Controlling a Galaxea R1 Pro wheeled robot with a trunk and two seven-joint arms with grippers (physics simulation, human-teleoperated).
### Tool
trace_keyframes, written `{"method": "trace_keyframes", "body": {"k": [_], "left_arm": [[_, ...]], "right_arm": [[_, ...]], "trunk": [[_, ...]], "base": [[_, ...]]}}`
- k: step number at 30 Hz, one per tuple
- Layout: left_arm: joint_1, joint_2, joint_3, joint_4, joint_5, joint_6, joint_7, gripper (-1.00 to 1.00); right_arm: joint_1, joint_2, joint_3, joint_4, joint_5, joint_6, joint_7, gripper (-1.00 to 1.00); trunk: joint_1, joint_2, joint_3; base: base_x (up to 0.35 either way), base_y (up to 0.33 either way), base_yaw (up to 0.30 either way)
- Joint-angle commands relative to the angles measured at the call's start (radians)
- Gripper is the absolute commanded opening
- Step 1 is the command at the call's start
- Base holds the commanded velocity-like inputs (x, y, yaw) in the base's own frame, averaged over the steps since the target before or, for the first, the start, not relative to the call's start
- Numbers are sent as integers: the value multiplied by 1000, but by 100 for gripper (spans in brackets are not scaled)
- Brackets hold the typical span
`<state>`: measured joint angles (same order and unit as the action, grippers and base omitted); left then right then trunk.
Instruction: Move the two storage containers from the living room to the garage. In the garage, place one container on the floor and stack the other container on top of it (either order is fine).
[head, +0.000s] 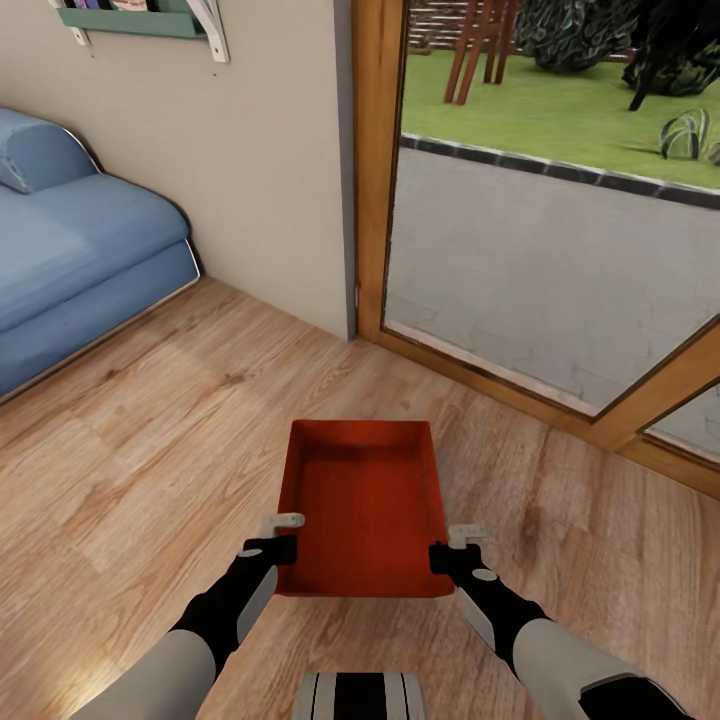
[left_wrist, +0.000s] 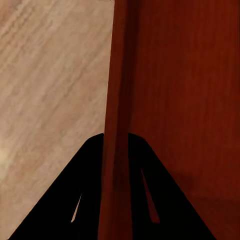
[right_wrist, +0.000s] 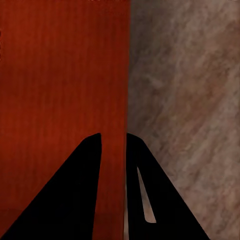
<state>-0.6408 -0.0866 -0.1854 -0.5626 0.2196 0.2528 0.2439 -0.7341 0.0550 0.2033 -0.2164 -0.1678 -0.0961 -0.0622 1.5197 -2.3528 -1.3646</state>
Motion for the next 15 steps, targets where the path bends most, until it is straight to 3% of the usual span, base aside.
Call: {"method": "trace_keyframes", "body": {"k": [1,11,15], "left_arm": [[0,2,-1,-3,-17,8,21,-100],[0,0,1,-3,-17,9,30,-100],[0,1,1,-3,-17,10,31,-100]], "right_arm": [[0,-1,2,2,-10,-5,-11,-100],[-1,-1,2,2,-10,-5,-11,-100],[-1,-1,2,2,-10,-5,-11,-100]], "trunk": [[0,0,-1],[0,0,-1],[-15,28,12]], "base": [[0,0,0],[0,0,0],[0,0,0]]}}
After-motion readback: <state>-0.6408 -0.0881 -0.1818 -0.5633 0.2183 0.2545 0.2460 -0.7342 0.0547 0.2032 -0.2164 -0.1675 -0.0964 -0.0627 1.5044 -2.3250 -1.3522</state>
